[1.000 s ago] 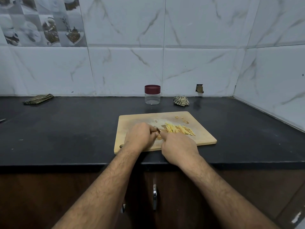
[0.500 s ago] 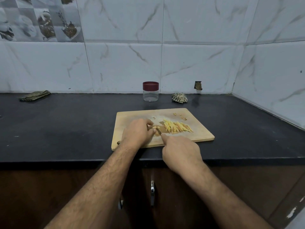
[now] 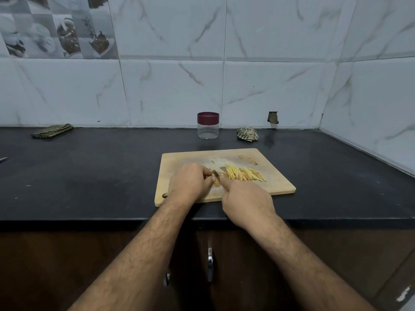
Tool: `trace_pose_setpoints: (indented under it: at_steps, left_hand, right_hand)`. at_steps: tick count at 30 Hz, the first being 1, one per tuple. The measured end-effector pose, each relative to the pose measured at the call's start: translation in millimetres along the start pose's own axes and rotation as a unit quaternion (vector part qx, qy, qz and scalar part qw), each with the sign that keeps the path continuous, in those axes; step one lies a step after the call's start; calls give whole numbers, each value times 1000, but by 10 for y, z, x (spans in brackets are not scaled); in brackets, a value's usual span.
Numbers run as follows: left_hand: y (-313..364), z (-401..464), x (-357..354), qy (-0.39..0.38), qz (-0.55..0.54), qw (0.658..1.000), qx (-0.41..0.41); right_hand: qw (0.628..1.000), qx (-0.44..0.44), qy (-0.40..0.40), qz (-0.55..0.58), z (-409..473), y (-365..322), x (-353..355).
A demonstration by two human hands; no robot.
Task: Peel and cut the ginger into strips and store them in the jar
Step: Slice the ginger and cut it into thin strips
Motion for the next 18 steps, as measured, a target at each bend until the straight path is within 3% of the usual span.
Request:
trace_pose_setpoints:
  at_steps: [18]
  left_hand:
    - [-3, -3, 20, -10, -12, 1000, 5]
  right_hand:
    - [998, 25, -26, -60, 41, -117, -8]
Point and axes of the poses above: each hand's wrist, its own z-axis towards the middle knuckle, its own x-axis out of the back of the hand, y = z × x, the point moved 1 cm from there along z, towards the middle knuckle, and after that the axes turned 4 degrees about x, right-handed, at the moved point
